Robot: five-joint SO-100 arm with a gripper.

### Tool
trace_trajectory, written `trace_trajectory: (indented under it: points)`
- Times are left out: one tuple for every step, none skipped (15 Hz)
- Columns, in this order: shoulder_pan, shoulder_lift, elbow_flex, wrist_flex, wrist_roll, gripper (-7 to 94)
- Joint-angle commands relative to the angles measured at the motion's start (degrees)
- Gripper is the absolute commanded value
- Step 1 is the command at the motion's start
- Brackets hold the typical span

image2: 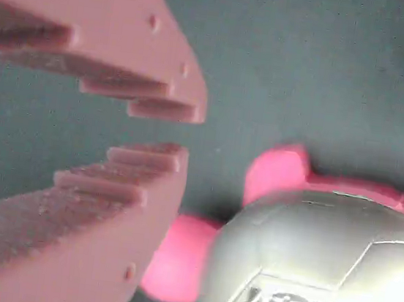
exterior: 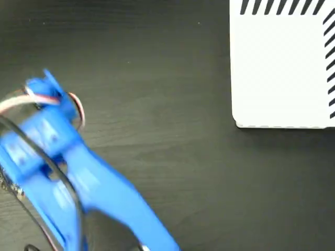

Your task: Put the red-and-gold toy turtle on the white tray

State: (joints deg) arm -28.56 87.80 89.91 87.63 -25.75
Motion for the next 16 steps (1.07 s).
trace_trajectory:
  points:
    - [-2.2, -0.6, -4.1, 2.2, -0.7, 13]
    - [-2.5, -0.6, -4.0, 2.5, -0.6, 31]
    - [-2.5, -0.6, -4.0, 2.9, -0.5, 44]
    - [-2.6, -0.4, -4.0, 2.9, 0.0, 48]
    - [-2.8, -0.5, -4.0, 3.1, 0.0, 48]
    - [-3.1, -0.6, -3.9, 3.2, 0.0, 55]
    - [-3.3, -0.6, -3.4, 3.2, 0.0, 59]
    - [-3.4, -0.6, -2.8, 3.2, 0.0, 59]
    - [-3.5, -0.8, -2.7, 3.2, 0.4, 59]
    - [-3.8, -1.1, -2.7, 2.5, 1.8, 59]
    - [-4.1, -1.4, -2.7, 1.6, 4.1, 59]
    - [-4.5, -1.4, -2.4, 1.1, 5.7, 59]
    - [-4.6, -1.4, -1.9, 0.0, 7.2, 59]
    - [-4.3, -1.4, -0.9, -1.5, 7.6, 59]
    - [-3.9, -1.4, 0.4, -2.9, 7.6, 59]
    - [-3.7, -1.4, 1.8, -4.1, 7.6, 59]
